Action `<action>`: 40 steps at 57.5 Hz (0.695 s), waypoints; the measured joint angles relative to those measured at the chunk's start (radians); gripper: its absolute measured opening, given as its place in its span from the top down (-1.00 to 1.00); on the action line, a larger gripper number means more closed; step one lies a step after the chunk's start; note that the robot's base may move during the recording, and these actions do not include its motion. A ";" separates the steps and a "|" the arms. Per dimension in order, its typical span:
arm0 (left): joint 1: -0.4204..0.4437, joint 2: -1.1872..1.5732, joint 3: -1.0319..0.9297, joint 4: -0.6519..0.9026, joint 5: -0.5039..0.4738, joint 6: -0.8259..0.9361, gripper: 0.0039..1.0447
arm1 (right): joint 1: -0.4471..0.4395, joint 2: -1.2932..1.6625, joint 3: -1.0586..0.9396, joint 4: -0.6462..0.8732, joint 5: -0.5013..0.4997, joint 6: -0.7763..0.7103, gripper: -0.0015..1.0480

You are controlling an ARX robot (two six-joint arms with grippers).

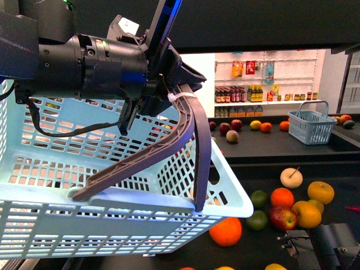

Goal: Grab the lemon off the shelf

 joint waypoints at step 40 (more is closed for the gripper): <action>0.000 0.000 0.000 0.000 0.000 0.000 0.86 | -0.009 0.131 0.183 -0.014 0.006 -0.025 -0.86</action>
